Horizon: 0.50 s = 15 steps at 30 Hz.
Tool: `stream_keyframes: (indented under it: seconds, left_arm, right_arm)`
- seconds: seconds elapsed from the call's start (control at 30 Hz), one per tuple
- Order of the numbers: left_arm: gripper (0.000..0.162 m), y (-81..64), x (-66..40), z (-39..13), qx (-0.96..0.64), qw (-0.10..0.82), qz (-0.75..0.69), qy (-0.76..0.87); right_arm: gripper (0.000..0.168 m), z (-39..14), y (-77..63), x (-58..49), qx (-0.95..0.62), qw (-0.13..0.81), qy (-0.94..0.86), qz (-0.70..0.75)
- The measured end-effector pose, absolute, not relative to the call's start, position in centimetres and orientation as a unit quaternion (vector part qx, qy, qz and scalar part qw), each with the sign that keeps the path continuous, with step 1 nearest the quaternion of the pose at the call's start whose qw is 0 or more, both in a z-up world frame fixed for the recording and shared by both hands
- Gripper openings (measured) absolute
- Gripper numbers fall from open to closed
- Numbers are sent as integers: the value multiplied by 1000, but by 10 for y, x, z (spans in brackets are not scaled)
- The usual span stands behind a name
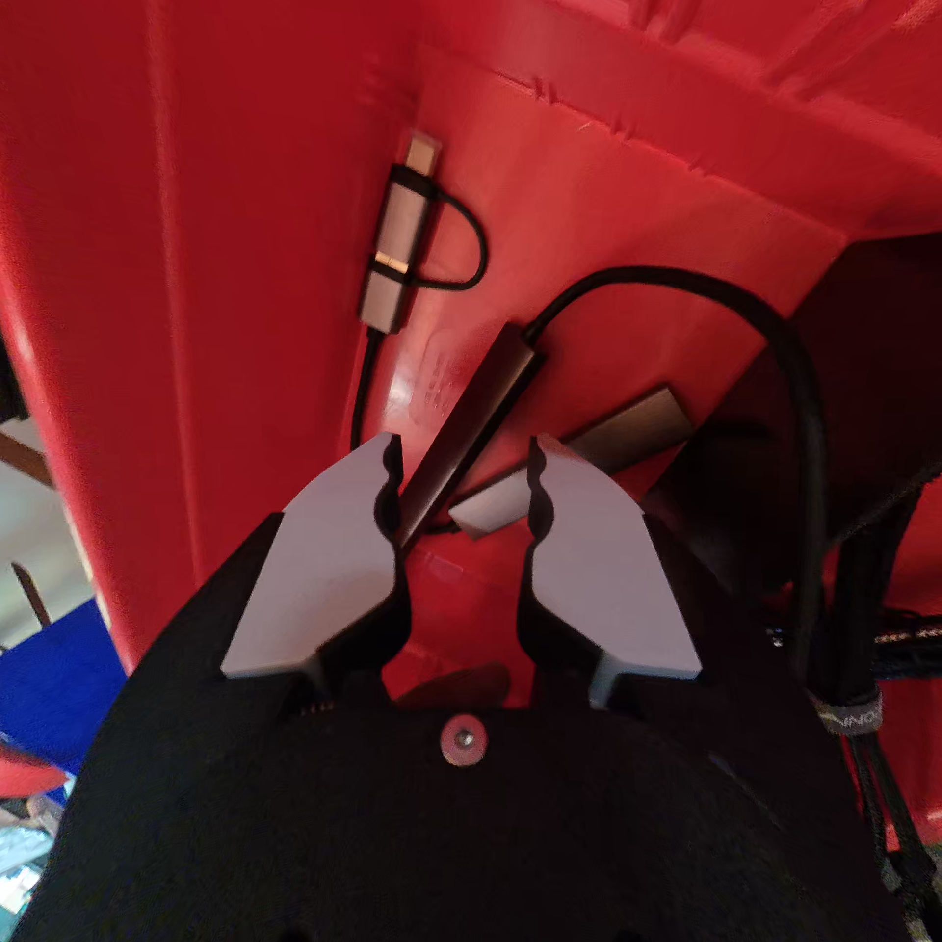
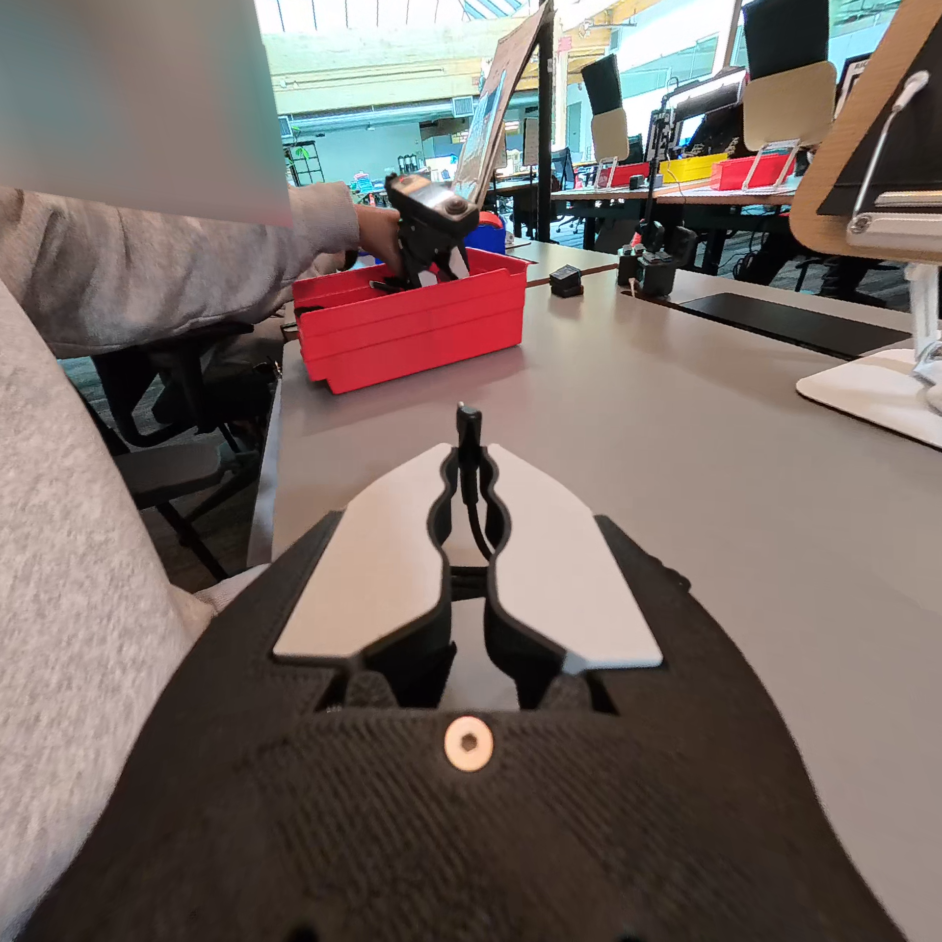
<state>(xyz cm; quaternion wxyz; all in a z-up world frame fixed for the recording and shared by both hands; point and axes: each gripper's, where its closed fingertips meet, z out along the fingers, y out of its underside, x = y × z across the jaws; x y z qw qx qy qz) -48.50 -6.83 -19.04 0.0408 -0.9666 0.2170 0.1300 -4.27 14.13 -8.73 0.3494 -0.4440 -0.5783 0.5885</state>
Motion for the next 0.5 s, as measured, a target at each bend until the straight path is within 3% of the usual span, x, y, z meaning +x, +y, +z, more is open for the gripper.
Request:
stream_keyframes:
  seconds: [0.1, 0.2, 0.3, 0.5]
  left_arm:
    - [48, -63, -482, -205, -962, 26, 122, 242]
    - [19, -52, -481, -208, -957, 38, 131, 257]
    - [11, -47, -490, -195, -938, 51, 199, 278]
    - [11, -38, -489, -96, -915, 256, 260, 175]
  right_arm:
    - [8, -89, 148, -47, -452, 353, -574, 585]
    - [8, -90, 153, -52, -459, 352, -563, 590]
    - [8, -90, 156, -55, -464, 345, -553, 599]
    - [8, -82, 153, -62, -447, 339, -563, 607]
